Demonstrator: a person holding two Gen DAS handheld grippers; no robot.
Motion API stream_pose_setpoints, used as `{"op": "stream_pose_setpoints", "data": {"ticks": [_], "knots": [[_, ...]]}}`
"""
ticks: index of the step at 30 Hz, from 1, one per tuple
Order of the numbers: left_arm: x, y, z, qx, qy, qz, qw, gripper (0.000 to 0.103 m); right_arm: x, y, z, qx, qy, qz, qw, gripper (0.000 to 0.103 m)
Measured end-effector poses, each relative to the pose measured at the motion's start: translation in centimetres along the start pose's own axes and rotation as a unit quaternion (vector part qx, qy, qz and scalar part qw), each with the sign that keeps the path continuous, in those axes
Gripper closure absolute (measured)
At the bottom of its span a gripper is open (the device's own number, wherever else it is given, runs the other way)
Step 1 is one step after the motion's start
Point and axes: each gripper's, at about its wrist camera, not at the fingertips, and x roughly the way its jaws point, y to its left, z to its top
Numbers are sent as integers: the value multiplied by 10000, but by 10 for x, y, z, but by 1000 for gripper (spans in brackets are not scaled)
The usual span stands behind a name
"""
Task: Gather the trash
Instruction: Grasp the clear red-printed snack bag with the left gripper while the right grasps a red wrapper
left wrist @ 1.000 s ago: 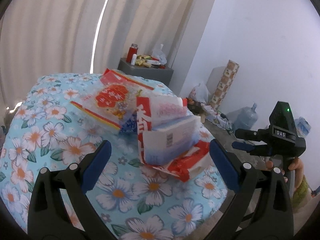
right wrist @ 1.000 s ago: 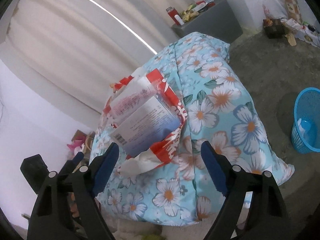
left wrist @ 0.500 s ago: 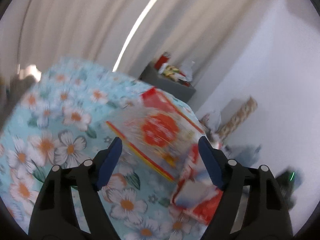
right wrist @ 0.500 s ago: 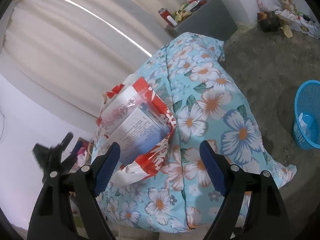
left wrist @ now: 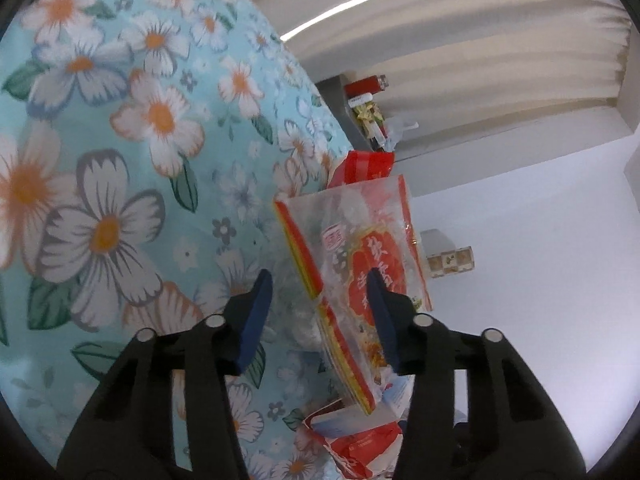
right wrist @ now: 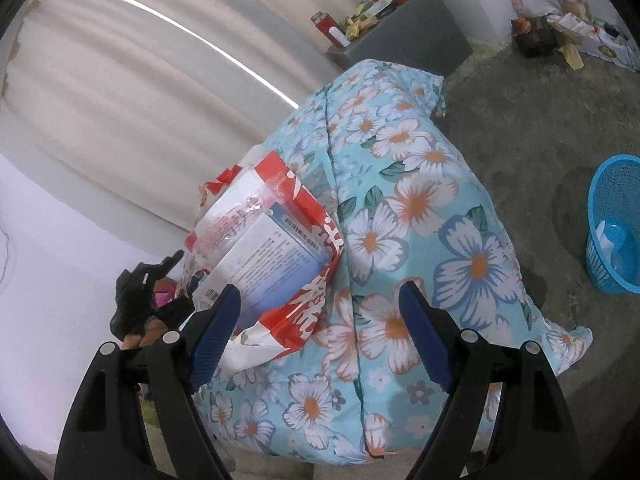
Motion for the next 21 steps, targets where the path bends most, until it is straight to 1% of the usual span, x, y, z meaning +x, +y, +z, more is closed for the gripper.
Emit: {"op": "stream_pose_setpoints", "data": {"ticks": [3, 4, 7, 10, 12, 17, 21], "knots": [[-2, 4, -3, -60, -76, -113, 9999, 73, 0, 2, 0, -20, 4, -27, 10000, 23], [-3, 8, -3, -104, -75, -178, 9998, 79, 0, 2, 0, -19, 0, -20, 10000, 23], [-6, 13, -3, -155, -93, -283, 9994, 86, 0, 3, 0, -33, -11, -27, 10000, 23], [-12, 16, -4, -158, -167, -439, 9988, 96, -2, 5, -1, -63, -23, -41, 10000, 23], [-18, 17, -5, -182, -210, -611, 9977, 97, -2, 6, -1, -76, -20, -60, 10000, 23], [-35, 20, -8, -132, -387, -899, 9951, 98, -6, 10, -1, -140, -46, -86, 9999, 24], [-55, 26, -11, -151, -594, -1277, 9899, 99, -9, 17, 3, -273, -90, -126, 9995, 26]]}}
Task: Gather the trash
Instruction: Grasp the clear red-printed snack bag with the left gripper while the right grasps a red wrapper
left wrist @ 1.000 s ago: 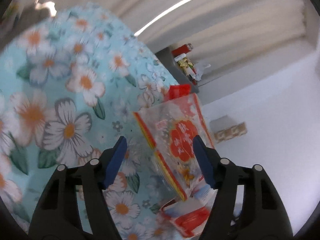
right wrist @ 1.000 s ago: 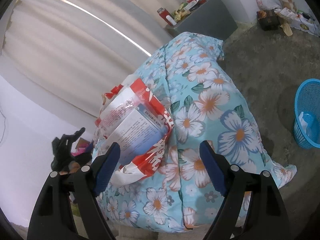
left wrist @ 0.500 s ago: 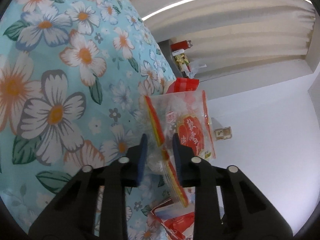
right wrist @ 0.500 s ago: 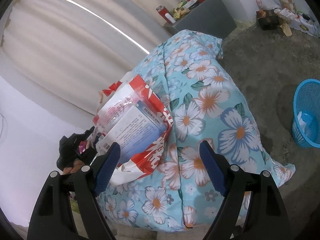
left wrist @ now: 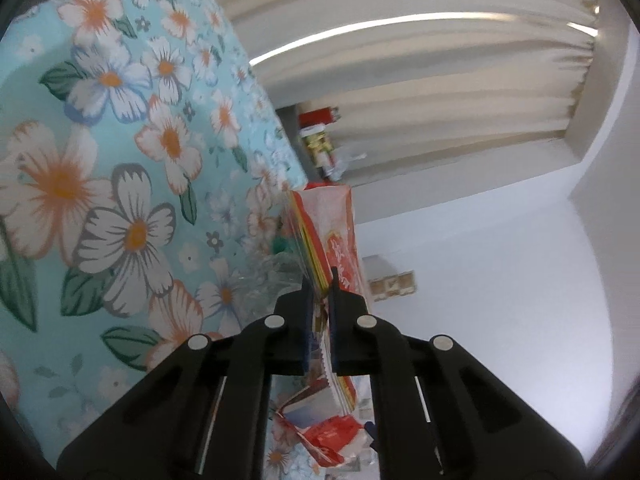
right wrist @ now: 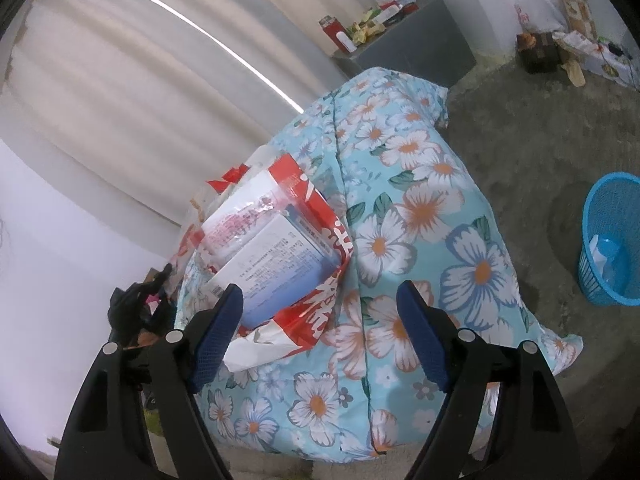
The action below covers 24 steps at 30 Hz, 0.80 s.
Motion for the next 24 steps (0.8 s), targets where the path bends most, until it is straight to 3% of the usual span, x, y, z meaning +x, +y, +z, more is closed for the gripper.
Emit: {"op": "stream_pose_setpoints", "data": {"ticks": [7, 13, 19, 24], "knots": [[-35, 6, 1, 26, -178, -225, 9996, 99, -2, 36, 28, -591, -101, 35, 9982, 29], [-42, 19, 1, -70, -298, -219, 9993, 99, 22, 109, 75, -1815, -79, 167, 9832, 29], [-55, 25, 0, -110, -410, -299, 9987, 99, 97, 198, 111, -3096, 691, 293, 9479, 30], [-62, 29, 3, -120, -494, -366, 9980, 99, 190, 254, 120, -4010, 1374, -305, 9052, 30]]}}
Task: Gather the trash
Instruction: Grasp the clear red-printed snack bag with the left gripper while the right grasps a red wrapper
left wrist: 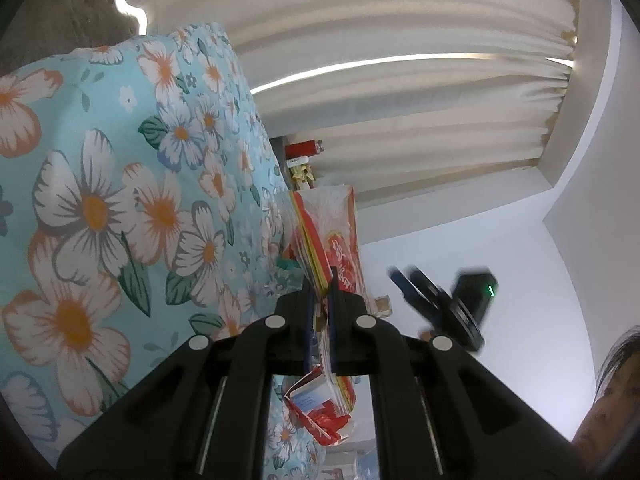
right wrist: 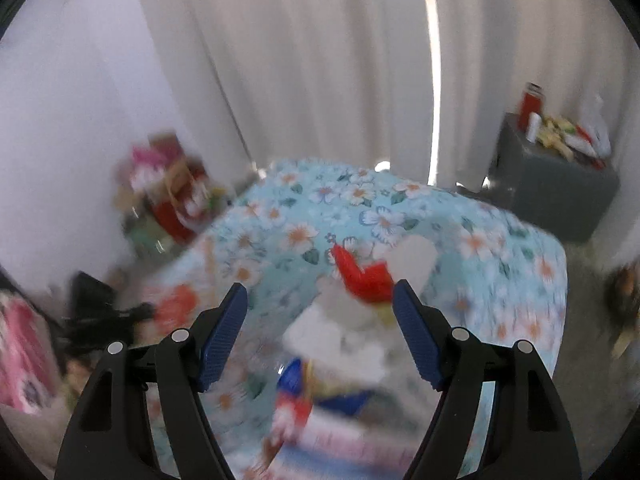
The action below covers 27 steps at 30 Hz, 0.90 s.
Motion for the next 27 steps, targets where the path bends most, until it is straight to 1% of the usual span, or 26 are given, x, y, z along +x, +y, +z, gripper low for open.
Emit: {"op": "stream_pose_setpoints", "data": {"ticks": [2, 5, 7, 8, 9, 10, 11, 12, 13, 16, 19, 21, 23, 24, 26, 27], "knots": [[-3, 2, 1, 10, -19, -15, 10000, 99, 32, 4, 15, -231, 325, -231, 9989, 30], [-5, 3, 1, 26, -19, -31, 10000, 99, 82, 8, 28, -505, 841, -686, 9928, 35], [-6, 4, 2, 10, -18, -38, 10000, 99, 103, 4, 32, -477, 1044, -736, 9907, 42], [-5, 4, 1, -6, -19, -45, 10000, 99, 108, 2, 32, -465, 1127, -756, 9897, 50], [-5, 4, 1, -11, -22, -48, 10000, 99, 114, 0, 30, -455, 1239, -800, 9880, 63], [-5, 3, 1, -2, -21, -50, 10000, 99, 119, -1, 31, -419, 1301, -815, 9873, 70], [-5, 3, 2, 14, -12, -60, 10000, 99, 123, -3, 32, -371, 1331, -794, 9872, 85], [-5, 3, 2, 25, -5, -65, 10000, 99, 120, -5, 31, -270, 1304, -729, 9884, 92], [-5, 2, 2, 42, 9, -82, 10000, 99, 116, -7, 30, -228, 1218, -703, 9898, 93], [-6, -1, 3, 83, 3, -141, 9999, 99, 88, -9, 32, -186, 743, -640, 9950, 95], [-6, -10, 2, 160, -34, -229, 9996, 99, 52, -15, 37, 18, 181, -424, 9989, 96], [-7, -16, 1, 230, -59, -275, 9993, 99, 21, -20, 39, 185, -275, -260, 9991, 96], [-8, -26, -1, 299, -84, -364, 9989, 99, -9, -27, 38, 466, -681, -5, 9966, 96], [-9, -30, -2, 334, -93, -405, 9986, 99, -29, -31, 34, 643, -941, 137, 9934, 96], [-11, -44, -4, 455, -104, -499, 9977, 99, -65, -37, 21, 888, -1376, 270, 9861, 96], [-12, -52, -6, 541, -99, -545, 9970, 99, -77, -38, 15, 964, -1517, 330, 9832, 96]]}}
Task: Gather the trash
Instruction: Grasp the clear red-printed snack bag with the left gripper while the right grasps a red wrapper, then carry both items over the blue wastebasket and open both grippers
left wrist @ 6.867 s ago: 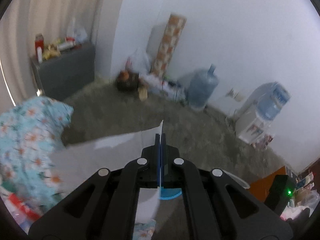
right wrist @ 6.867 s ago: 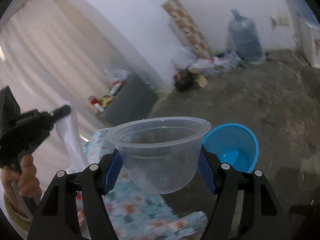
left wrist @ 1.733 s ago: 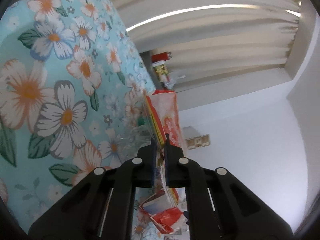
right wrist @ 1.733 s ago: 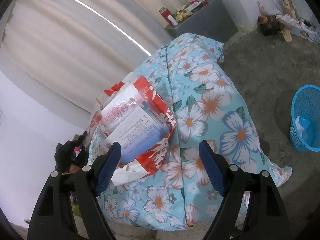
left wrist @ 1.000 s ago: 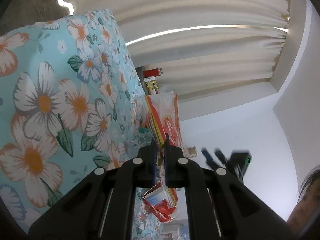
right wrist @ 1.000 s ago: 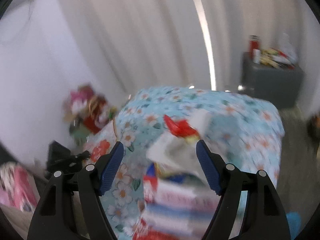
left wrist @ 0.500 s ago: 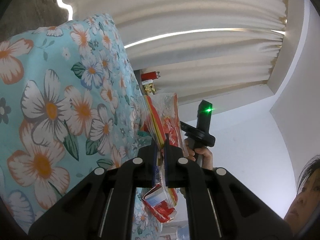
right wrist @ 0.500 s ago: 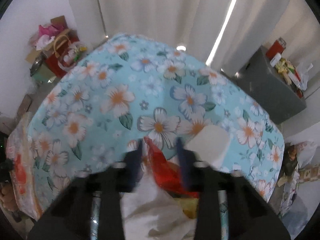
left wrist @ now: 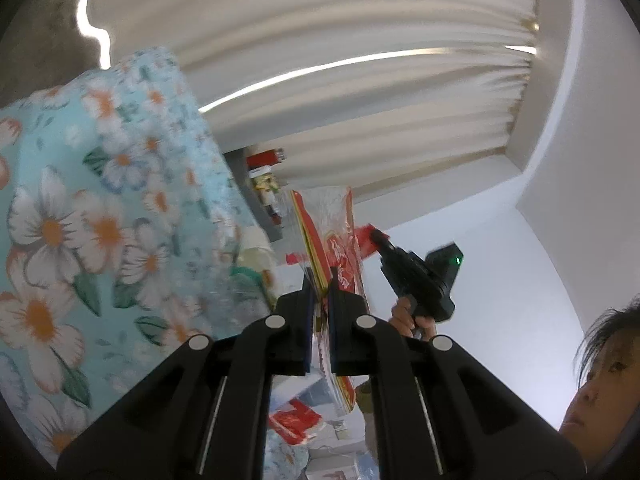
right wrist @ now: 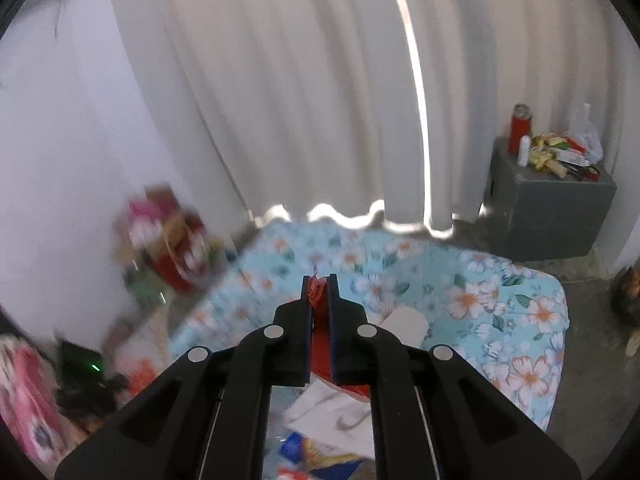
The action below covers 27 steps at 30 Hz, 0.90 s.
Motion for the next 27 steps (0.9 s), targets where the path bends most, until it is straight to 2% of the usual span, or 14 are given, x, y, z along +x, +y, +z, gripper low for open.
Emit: {"op": "stream_pose_setpoints", "data": {"ticks": [3, 7, 14, 17, 21, 27], "knots": [[4, -21, -2, 176, 81, -125, 9997, 99, -54, -5, -20, 273, -479, 140, 9984, 96], [17, -51, -10, 401, 277, -342, 9982, 99, -118, -16, -62, 682, -996, 21, 9927, 96], [73, -105, -46, 881, 1094, -524, 9887, 99, -213, -39, -151, 1297, -1651, -808, 9744, 97], [108, -124, -67, 1078, 1570, -509, 9804, 99, -239, -53, -184, 1646, -1782, -1054, 9644, 96], [162, -151, -107, 1271, 2229, -528, 9651, 99, -276, -83, -229, 2257, -2042, -1341, 9431, 97], [232, -178, -169, 1671, 2917, -414, 9409, 100, -317, -121, -278, 2867, -2336, -1751, 9125, 97]]}}
